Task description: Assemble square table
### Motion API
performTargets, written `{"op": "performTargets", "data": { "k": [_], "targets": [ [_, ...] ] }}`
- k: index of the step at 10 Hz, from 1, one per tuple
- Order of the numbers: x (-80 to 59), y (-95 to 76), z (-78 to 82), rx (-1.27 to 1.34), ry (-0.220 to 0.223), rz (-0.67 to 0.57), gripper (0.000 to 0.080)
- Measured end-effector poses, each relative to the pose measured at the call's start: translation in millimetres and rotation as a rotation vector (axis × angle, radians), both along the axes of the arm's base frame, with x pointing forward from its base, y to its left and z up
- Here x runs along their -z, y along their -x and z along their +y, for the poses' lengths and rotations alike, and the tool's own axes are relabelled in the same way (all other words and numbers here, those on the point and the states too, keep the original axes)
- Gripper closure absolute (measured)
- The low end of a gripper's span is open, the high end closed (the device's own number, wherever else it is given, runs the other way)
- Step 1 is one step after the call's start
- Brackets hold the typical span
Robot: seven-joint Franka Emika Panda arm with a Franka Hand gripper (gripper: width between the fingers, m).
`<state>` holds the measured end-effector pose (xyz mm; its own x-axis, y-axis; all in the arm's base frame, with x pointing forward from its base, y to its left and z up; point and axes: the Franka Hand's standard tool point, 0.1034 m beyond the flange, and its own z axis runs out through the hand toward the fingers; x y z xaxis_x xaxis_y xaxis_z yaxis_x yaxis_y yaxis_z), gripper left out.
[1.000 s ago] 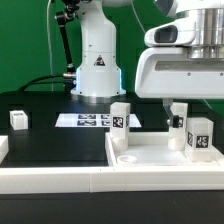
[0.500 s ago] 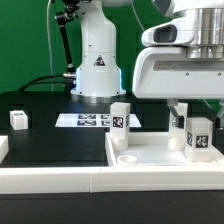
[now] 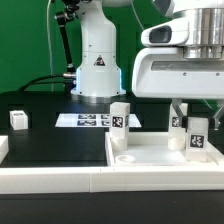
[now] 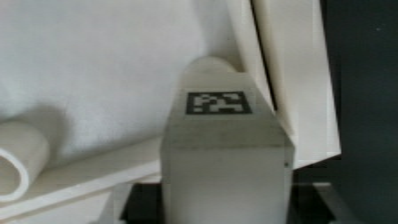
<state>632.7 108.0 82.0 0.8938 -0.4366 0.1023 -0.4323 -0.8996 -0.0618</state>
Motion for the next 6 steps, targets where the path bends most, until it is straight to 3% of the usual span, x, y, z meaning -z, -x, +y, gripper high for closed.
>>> {"op": "performTargets", "data": {
  "k": [3, 6],
  "targets": [
    [0.8, 0.2, 0.5, 0.338, -0.069, -0.031, 0.0511],
    [1.0, 2.2, 0.4, 0.578, -0.106, -0.018, 0.0509]
  ]
}}
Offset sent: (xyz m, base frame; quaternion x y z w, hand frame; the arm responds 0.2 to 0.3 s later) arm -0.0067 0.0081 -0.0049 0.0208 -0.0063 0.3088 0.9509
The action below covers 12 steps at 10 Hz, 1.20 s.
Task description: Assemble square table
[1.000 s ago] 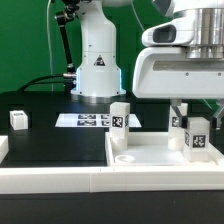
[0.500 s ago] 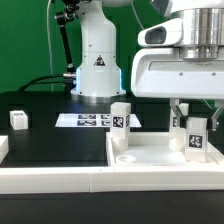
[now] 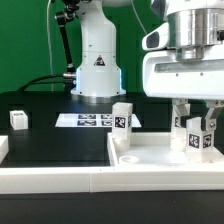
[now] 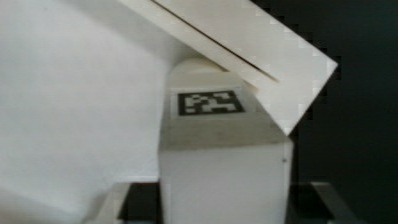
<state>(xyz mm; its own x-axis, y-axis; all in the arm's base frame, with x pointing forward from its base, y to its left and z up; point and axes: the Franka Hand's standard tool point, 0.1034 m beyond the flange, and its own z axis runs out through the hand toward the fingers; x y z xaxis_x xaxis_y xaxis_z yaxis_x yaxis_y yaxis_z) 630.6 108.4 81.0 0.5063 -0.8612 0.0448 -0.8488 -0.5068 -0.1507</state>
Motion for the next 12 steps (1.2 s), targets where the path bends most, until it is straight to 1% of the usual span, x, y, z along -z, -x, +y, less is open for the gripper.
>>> {"op": "performTargets", "data": {
  "k": [2, 4, 5, 6, 9, 11, 12],
  "targets": [
    [0.1, 1.5, -0.2, 0.178, -0.029, 0.021, 0.0509],
    [0.4, 3.4, -0.6, 0.421, -0.081, 0.044, 0.0509],
    [0.5, 3.6, -0.5, 0.46, -0.089, 0.047, 0.0509],
    [0.5, 4.0, -0.6, 0.538, -0.108, 0.055, 0.0508],
    [0.4, 4.3, -0.1, 0.603, -0.119, 0.061, 0.0508],
    [0.9, 4.7, -0.1, 0.544, -0.11, 0.059, 0.0507],
    [0.9, 5.7, 0.8, 0.487, -0.103, 0.067, 0.0313]
  ]
}}
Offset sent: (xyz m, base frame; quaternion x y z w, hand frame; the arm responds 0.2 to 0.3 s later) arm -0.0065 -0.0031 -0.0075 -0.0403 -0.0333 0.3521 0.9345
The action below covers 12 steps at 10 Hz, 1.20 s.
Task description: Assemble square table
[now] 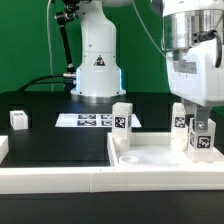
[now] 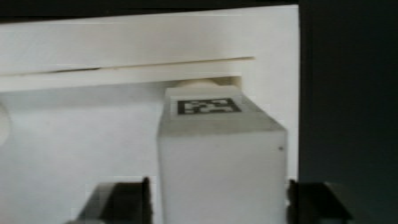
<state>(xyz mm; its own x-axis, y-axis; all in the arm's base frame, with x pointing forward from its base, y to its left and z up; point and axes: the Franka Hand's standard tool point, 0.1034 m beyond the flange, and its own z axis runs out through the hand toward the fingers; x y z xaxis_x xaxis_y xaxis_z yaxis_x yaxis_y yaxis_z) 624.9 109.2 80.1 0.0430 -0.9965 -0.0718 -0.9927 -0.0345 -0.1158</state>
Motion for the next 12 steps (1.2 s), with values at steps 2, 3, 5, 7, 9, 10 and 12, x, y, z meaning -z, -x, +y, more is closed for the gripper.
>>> {"op": "performTargets", "data": {
  "k": [2, 3, 5, 7, 9, 10, 12],
  "targets": [
    [-0.1, 0.5, 3.7, -0.224, 0.03, -0.012, 0.0187],
    [0.0, 0.9, 5.4, -0.299, 0.037, -0.017, 0.0159],
    [0.0, 0.9, 6.2, -0.528, 0.062, -0.035, 0.0151],
    [0.7, 2.0, 9.9, -0.695, 0.083, -0.043, 0.015],
    [2.3, 2.4, 8.8, -0.874, 0.102, -0.053, 0.015],
    [2.2, 2.5, 9.3, -0.921, 0.114, -0.052, 0.015],
    [2.4, 3.0, 11.2, -1.028, 0.136, -0.052, 0.015]
  ]
}}
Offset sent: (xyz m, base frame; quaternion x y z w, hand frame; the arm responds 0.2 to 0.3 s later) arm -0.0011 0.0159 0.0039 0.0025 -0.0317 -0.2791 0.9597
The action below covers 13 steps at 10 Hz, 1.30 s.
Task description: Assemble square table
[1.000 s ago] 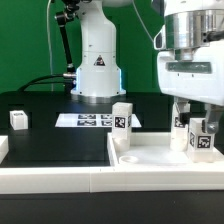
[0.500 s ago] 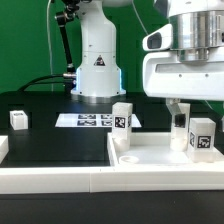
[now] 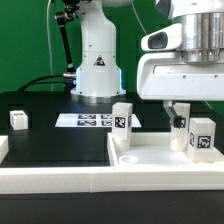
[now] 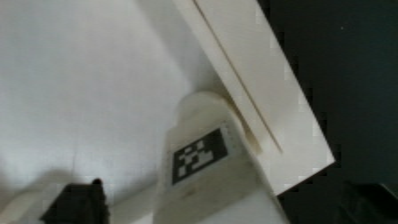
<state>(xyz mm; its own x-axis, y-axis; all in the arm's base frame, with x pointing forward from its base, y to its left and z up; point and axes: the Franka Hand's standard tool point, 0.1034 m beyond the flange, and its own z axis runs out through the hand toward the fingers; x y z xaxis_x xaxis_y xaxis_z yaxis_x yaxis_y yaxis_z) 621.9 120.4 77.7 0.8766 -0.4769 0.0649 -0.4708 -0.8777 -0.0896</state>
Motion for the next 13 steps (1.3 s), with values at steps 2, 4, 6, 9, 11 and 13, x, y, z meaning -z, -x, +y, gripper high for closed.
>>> {"op": "performTargets", "data": {
  "k": [2, 4, 6, 9, 11, 13],
  "targets": [
    [0.0, -0.2, -0.5, -0.1, 0.02, -0.005, 0.015],
    [0.0, -0.6, -2.1, -0.222, 0.047, -0.011, 0.015],
    [-0.2, -1.3, -5.5, -0.368, 0.073, -0.014, 0.015],
    [-0.2, -1.5, -7.3, -0.408, 0.083, -0.014, 0.0372],
    [-0.1, -1.5, -7.6, -0.38, 0.08, -0.013, 0.0511],
    [0.1, -1.2, -8.2, -0.249, 0.065, -0.008, 0.0511]
  ]
}}
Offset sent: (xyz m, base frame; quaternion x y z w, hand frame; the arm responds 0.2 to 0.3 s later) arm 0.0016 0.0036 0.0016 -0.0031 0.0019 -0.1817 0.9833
